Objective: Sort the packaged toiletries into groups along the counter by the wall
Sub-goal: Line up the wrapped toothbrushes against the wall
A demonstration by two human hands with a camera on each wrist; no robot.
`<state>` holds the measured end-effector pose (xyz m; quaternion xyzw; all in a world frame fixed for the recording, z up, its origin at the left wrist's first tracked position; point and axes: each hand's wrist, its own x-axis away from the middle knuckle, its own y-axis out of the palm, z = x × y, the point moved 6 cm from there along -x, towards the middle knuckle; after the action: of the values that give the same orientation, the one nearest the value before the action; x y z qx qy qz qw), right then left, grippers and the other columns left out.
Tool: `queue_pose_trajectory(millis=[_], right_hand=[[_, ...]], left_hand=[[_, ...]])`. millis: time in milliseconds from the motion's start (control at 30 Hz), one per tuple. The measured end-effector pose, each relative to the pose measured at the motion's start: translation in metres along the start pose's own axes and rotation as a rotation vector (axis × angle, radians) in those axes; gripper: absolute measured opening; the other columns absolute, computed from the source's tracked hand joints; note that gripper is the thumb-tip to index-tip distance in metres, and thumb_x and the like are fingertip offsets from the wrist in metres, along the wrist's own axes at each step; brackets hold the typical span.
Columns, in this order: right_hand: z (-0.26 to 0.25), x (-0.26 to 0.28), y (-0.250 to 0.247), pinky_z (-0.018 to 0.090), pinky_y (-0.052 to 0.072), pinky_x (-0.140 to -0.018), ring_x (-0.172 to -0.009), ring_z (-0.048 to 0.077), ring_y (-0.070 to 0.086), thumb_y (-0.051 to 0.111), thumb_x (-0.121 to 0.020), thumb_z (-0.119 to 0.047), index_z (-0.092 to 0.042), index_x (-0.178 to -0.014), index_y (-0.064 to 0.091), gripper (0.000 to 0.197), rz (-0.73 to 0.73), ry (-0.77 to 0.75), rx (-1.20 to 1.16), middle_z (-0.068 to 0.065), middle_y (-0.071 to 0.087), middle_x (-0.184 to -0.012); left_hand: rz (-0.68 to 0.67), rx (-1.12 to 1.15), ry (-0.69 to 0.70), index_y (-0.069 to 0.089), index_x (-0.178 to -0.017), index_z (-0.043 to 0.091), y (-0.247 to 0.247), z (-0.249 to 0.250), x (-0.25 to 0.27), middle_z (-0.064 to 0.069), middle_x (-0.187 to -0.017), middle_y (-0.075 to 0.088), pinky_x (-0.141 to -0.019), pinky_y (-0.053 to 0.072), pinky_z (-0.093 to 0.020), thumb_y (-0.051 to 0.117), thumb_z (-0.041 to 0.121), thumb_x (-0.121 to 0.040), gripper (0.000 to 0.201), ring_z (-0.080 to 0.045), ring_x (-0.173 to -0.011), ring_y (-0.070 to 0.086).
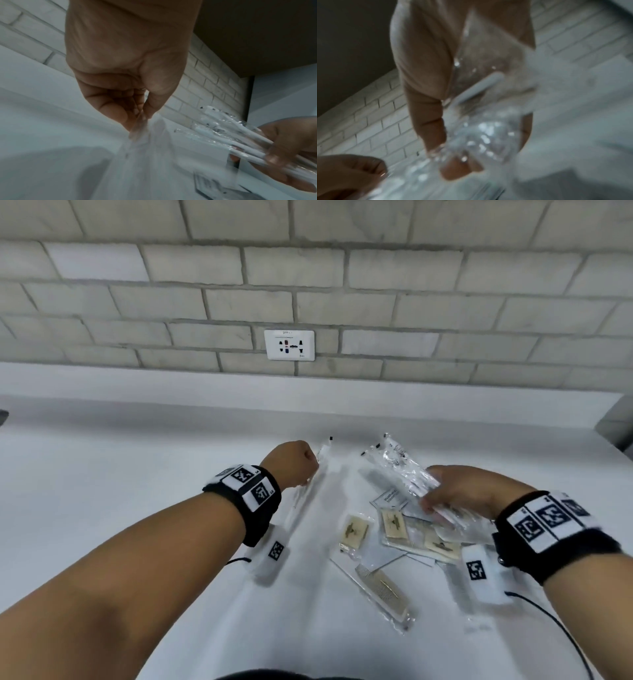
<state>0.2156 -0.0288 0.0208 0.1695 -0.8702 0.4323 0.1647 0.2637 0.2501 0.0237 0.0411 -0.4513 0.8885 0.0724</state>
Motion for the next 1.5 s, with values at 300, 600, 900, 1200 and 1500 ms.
queue_pose_trajectory(millis=[300,600,900,1200,1500], right_hand=[[-0.063,-0.103,0.019,0.031,0.048,-0.086,-0.109,0.025,0.061,0.069,-0.085,-0.026,-0.013,-0.137,0.044,0.058,0.359,0.057,-0.292,0.005,0.059,-0.124],[-0.108,-0.136,0.039,0.029,0.043,-0.092,-0.111,0.019,0.058,0.063,-0.089,-0.032,-0.021,-0.125,0.061,0.038,0.216,-0.203,0.207,0.004,0.056,-0.128],[-0.108,-0.164,0.035,0.037,0.039,-0.089,-0.109,0.030,0.050,0.050,-0.090,-0.034,-0.015,-0.097,0.062,0.024,0.199,-0.012,0.797,0.007,0.053,-0.110],[-0.118,-0.189,0.045,0.026,0.042,-0.070,-0.079,0.023,0.055,0.063,-0.088,-0.026,-0.009,-0.081,0.054,0.020,0.098,0.084,0.479,0.001,0.053,-0.071],[-0.110,-0.191,0.052,0.025,0.043,-0.071,-0.082,0.026,0.062,0.055,-0.087,-0.011,-0.005,-0.078,0.064,0.015,0.050,0.175,0.443,0.005,0.058,-0.070]], left_hand=[[0.082,0.147,0.026,0.057,-0.124,0.019,-0.015,-0.029,-0.066,-0.005,-0.121,0.062,-0.081,0.046,-0.026,0.044,0.017,-0.096,0.031,-0.022,-0.100,0.062],[-0.440,-0.613,0.257,0.014,-0.153,0.033,0.031,-0.049,-0.061,0.012,-0.162,0.002,-0.115,0.027,-0.040,0.046,0.052,-0.093,0.070,-0.019,-0.145,0.021],[-0.230,-0.482,0.110,0.019,-0.152,0.024,0.014,-0.051,-0.103,-0.005,-0.155,0.026,-0.101,0.041,-0.042,0.056,0.039,-0.090,0.074,-0.029,-0.134,0.039],[-0.257,-0.496,-0.195,0.062,-0.091,0.006,0.007,-0.053,-0.110,-0.005,-0.085,0.062,-0.078,0.055,-0.032,0.064,0.006,-0.075,0.017,-0.026,-0.092,0.067],[-0.079,-0.280,-0.033,0.051,-0.106,0.009,0.000,-0.047,-0.120,-0.006,-0.104,0.057,-0.070,0.044,-0.032,0.065,0.036,-0.084,0.037,-0.024,-0.091,0.057]])
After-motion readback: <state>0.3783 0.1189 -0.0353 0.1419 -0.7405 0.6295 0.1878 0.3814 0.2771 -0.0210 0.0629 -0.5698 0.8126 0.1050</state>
